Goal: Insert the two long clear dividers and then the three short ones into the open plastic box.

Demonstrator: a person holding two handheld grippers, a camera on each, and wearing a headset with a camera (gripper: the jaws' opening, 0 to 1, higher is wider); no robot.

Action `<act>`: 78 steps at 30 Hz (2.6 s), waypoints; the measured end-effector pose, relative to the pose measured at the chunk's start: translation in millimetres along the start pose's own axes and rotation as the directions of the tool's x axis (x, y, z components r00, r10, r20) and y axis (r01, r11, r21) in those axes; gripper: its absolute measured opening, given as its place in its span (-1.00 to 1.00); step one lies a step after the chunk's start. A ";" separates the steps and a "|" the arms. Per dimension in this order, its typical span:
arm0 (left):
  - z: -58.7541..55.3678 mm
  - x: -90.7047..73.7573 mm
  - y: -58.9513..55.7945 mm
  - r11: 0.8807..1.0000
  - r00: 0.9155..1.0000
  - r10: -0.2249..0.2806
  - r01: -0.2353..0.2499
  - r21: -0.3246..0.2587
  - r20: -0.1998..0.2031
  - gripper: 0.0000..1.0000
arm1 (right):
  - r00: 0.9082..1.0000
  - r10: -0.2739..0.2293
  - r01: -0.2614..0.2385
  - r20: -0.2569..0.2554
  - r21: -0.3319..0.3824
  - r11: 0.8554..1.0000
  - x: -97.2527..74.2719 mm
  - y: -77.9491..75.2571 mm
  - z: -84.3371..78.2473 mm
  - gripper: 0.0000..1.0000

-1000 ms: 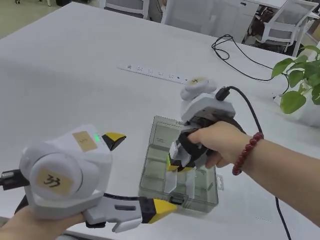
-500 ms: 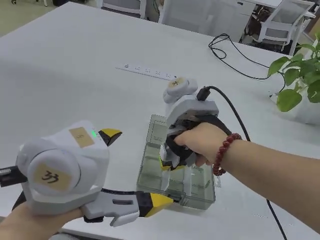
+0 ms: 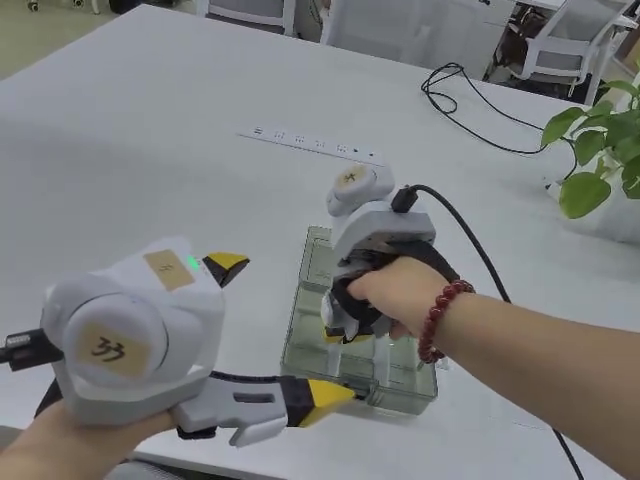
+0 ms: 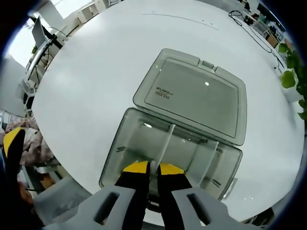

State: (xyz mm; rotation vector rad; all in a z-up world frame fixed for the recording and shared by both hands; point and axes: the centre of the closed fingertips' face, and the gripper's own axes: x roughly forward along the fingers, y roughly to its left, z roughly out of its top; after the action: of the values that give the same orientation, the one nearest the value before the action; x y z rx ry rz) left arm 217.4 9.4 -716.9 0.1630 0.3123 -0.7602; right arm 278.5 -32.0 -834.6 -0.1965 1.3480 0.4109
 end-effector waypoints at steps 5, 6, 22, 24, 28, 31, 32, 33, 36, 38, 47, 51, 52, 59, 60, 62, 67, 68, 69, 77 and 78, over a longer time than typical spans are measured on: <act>-0.7 -0.4 -0.7 1.000 1.000 0.004 -0.004 0.011 -0.011 0.91 | 0.999 0.029 -0.029 0.029 0.012 1.000 -0.3 1.0 1.7 -0.83; -0.8 -0.6 0.1 1.000 1.000 0.009 -0.008 0.011 -0.013 0.91 | 0.999 0.035 -0.036 0.033 0.011 0.999 -0.4 1.2 1.5 -0.82; -1.0 -2.9 5.3 0.998 0.997 0.062 -0.062 0.000 -0.038 0.94 | 0.971 0.182 -0.164 0.156 -0.123 0.979 -14.1 13.3 12.2 -0.50; -1.0 -3.2 7.0 0.997 0.997 0.071 -0.071 -0.004 -0.041 0.94 | 0.963 0.210 -0.183 0.169 -0.164 0.969 -16.9 15.3 13.5 -0.45; 1.7 -3.9 9.1 0.996 0.996 0.083 -0.084 -0.019 -0.033 0.94 | 0.947 0.263 -0.214 0.185 -0.247 0.945 -24.0 19.6 13.7 -0.36; 3.0 -4.2 9.8 0.996 0.995 0.090 -0.091 -0.022 -0.032 0.95 | 0.939 0.289 -0.223 0.189 -0.305 0.926 -28.4 21.4 12.7 -0.32; 3.4 -4.2 9.7 0.996 0.995 0.090 -0.091 -0.020 -0.029 0.95 | 0.935 0.297 -0.223 0.194 -0.330 0.917 -29.9 21.9 12.8 -0.31; 3.8 -4.2 9.7 0.996 0.995 0.091 -0.092 -0.020 -0.028 0.95 | 0.934 0.301 -0.223 0.193 -0.345 0.912 -30.6 21.9 12.3 -0.30; 5.7 -4.2 9.0 0.996 0.995 0.092 -0.092 -0.019 -0.023 0.95 | 0.927 0.321 -0.222 0.194 -0.407 0.886 -34.2 23.1 10.8 -0.26; 6.6 -4.3 8.6 0.996 0.995 0.092 -0.093 -0.016 -0.022 0.95 | 0.926 0.325 -0.214 0.194 -0.441 0.872 -36.0 22.7 10.0 -0.24; 9.5 -4.8 5.7 0.996 0.996 0.093 -0.093 -0.005 -0.017 0.95 | 0.919 0.345 -0.196 0.190 -0.539 0.819 -43.9 15.6 3.6 -0.18; 9.5 -5.0 5.0 0.996 0.996 0.093 -0.093 -0.004 -0.019 0.95 | 0.917 0.351 -0.194 0.190 -0.558 0.807 -47.1 7.9 1.0 -0.18; 9.3 -5.0 4.9 0.996 0.995 0.093 -0.093 -0.004 -0.020 0.95 | 0.916 0.354 -0.194 0.189 -0.562 0.804 -47.9 6.5 0.6 -0.18; 8.2 -4.7 5.3 0.996 0.995 0.094 -0.094 -0.010 -0.023 0.96 | 0.907 0.375 -0.192 0.193 -0.603 0.775 -54.9 -4.6 -4.3 -0.09; 8.2 -4.7 5.6 0.995 0.995 0.095 -0.095 -0.010 -0.024 0.96 | 0.907 0.375 -0.191 0.193 -0.606 0.773 -55.2 -6.2 -4.8 -0.07; 7.9 -4.4 6.1 0.995 0.995 0.096 -0.096 -0.011 -0.027 0.97 | 0.904 0.381 -0.197 0.193 -0.602 0.773 -55.9 -10.2 -5.6 -0.05; 8.1 -3.0 6.6 0.995 0.995 0.094 -0.094 -0.016 -0.028 0.97 | 0.898 0.391 -0.198 0.203 -0.607 0.770 -59.3 -19.1 -8.2 0.01; 8.2 -2.9 6.6 0.995 0.995 0.094 -0.095 -0.014 -0.028 0.97 | 0.897 0.393 -0.200 0.201 -0.608 0.768 -59.9 -20.7 -8.9 0.02; 8.6 -2.8 6.8 0.995 0.995 0.094 -0.095 -0.014 -0.027 0.98 | 0.896 0.397 -0.203 0.200 -0.611 0.765 -61.1 -23.0 -10.4 0.03; 7.9 -1.7 8.3 0.995 0.995 0.098 -0.098 -0.018 -0.032 0.98 | 0.895 0.408 -0.207 0.182 -0.640 0.740 -66.1 -43.0 -22.0 0.08; 7.1 -1.7 8.6 0.995 0.994 0.099 -0.100 -0.020 -0.037 0.98 | 0.896 0.406 -0.208 0.179 -0.640 0.740 -66.4 -47.0 -24.2 0.08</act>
State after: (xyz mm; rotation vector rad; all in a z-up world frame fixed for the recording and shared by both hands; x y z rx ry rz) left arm 223.8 14.8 -709.3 0.1706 0.3437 -0.6559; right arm 264.5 -95.4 -779.9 -0.4234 0.8932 1.1255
